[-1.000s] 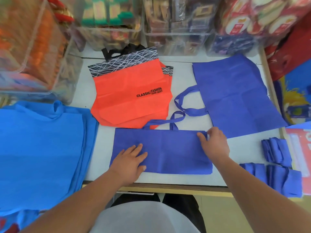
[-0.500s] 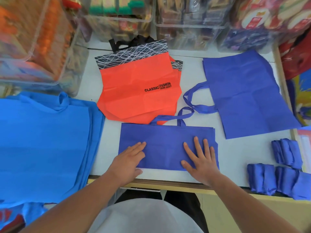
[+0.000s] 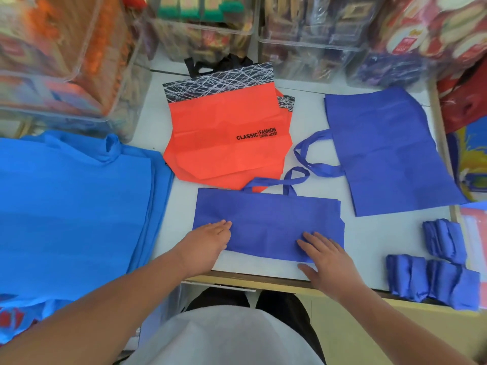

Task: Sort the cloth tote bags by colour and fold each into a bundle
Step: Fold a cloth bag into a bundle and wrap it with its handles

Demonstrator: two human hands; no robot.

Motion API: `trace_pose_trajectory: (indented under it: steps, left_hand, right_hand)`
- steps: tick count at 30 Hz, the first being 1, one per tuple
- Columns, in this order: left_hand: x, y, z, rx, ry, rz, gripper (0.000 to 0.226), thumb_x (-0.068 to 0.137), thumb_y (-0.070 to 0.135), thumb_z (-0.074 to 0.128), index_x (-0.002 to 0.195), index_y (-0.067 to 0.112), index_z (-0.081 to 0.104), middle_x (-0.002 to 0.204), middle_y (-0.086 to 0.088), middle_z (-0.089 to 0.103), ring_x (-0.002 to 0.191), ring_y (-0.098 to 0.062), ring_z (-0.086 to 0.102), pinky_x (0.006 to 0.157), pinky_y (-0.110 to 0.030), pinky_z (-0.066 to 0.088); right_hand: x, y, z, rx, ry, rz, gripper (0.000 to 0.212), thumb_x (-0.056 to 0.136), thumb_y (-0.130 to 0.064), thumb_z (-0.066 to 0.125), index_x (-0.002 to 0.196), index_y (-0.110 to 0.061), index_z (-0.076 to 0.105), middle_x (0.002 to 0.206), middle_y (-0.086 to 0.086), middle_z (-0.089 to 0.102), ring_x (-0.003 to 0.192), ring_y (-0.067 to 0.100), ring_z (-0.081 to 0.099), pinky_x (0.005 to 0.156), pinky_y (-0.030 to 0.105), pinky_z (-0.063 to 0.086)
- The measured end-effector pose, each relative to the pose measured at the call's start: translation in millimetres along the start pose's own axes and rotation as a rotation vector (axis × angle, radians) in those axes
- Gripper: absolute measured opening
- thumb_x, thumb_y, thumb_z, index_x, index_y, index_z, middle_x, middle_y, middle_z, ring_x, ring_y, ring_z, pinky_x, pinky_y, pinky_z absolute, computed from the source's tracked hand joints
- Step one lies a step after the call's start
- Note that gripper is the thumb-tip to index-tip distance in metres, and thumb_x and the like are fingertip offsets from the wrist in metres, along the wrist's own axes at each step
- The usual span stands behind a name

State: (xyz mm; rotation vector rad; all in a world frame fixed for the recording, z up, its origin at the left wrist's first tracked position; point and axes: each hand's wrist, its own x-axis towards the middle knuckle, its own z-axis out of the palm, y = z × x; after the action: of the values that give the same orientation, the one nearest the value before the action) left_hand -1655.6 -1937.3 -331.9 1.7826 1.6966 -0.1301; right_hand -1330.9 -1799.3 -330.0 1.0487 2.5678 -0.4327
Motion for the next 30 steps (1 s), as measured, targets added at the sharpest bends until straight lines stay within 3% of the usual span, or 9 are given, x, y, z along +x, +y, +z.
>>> trace_pose_trajectory:
  steps: [3,5,9,14,17,22,24,27,30]
  left_hand:
    - [-9.9,6.0,-21.9,-0.119,0.011,-0.072,0.011,0.107,0.027,0.036,0.103,0.018,0.04,0.095,-0.004,0.066,0.081,-0.028,0.063,0.078,-0.048,0.053]
    - [-16.0,8.3,-30.6,-0.148,0.012,-0.094,0.017,0.106,0.044,0.034,0.102,0.027,0.036,0.083,0.004,0.063,0.071,-0.022,0.06,0.071,-0.045,0.052]
    - [-14.9,4.9,-39.9,-0.119,0.034,-0.119,0.051,0.09,0.076,0.024,0.117,0.037,0.041,0.097,0.008,0.069,0.085,-0.018,0.065,0.078,-0.039,0.053]
    - [5.8,17.6,-54.6,-0.172,0.403,-0.225,0.04,0.101,0.058,0.04,0.117,0.028,0.061,0.1,0.007,0.073,0.09,-0.022,0.067,0.072,-0.034,0.051]
    - [17.2,45.4,-65.1,-0.057,0.633,-0.089,0.033,0.101,0.045,0.047,0.106,0.019,0.068,0.094,0.003,0.071,0.086,-0.025,0.065,0.072,-0.038,0.052]
    - [37.6,49.5,-26.7,0.274,0.301,-0.066,0.057,0.096,0.043,0.048,0.143,0.011,0.053,0.146,-0.008,0.056,0.139,-0.03,0.048,0.116,-0.055,0.033]
    - [44.2,46.6,-22.6,0.354,0.293,-0.132,0.064,0.093,0.029,0.059,0.151,0.008,0.042,0.159,-0.013,0.04,0.15,-0.037,0.03,0.119,-0.065,0.018]
    - [53.5,48.7,-29.7,0.434,0.349,-0.081,0.065,0.09,0.005,0.033,0.155,0.008,0.032,0.164,-0.018,0.025,0.151,-0.043,0.02,0.118,-0.068,0.015]
    - [54.2,47.3,-11.9,0.424,0.174,0.02,0.065,0.1,0.011,0.033,0.161,0.019,0.013,0.17,-0.008,0.001,0.156,-0.034,0.001,0.123,-0.06,-0.001]
  right_hand:
    - [0.8,13.2,-28.0,0.103,-0.049,0.044,0.035,0.103,-0.047,0.047,0.13,-0.033,0.064,0.129,-0.011,0.067,0.12,0.018,0.063,0.098,0.034,0.053]
    - [4.1,21.2,-43.1,0.12,-0.151,0.058,0.032,0.106,-0.046,0.037,0.123,-0.033,0.061,0.117,-0.01,0.069,0.105,0.017,0.063,0.087,0.033,0.053]
    - [17.6,36.4,-54.1,0.3,-0.205,0.126,0.018,0.105,-0.045,0.045,0.098,-0.039,0.061,0.14,-0.028,0.04,0.12,0.007,0.057,0.088,0.032,0.048]
    - [40.6,41.8,-60.4,0.135,-0.102,0.286,0.035,0.101,-0.058,0.038,0.096,-0.032,0.062,0.094,-0.009,0.058,0.08,0.02,0.06,0.069,0.035,0.052]
    - [59.7,36.2,-66.5,0.035,-0.053,0.226,0.036,0.102,-0.057,0.039,0.088,-0.03,0.058,0.088,-0.004,0.054,0.084,0.02,0.056,0.064,0.03,0.04]
    - [80.4,39.3,-55.9,-0.039,-0.041,0.164,0.029,0.102,-0.053,0.044,0.103,-0.028,0.06,0.104,-0.007,0.048,0.095,0.016,0.047,0.063,0.03,0.04]
    - [83.5,43.0,-49.4,-0.06,0.005,0.149,0.025,0.101,-0.052,0.048,0.097,-0.028,0.055,0.102,-0.008,0.046,0.091,0.016,0.046,0.062,0.029,0.036]
    - [85.3,51.1,-36.8,-0.091,0.108,0.079,0.026,0.097,-0.047,0.059,0.085,-0.026,0.049,0.084,-0.008,0.051,0.081,0.02,0.048,0.063,0.031,0.032]
    - [84.3,62.2,-22.2,-0.054,0.209,0.049,0.027,0.09,-0.044,0.068,0.081,-0.024,0.053,0.076,-0.008,0.052,0.071,0.022,0.05,0.063,0.034,0.036]
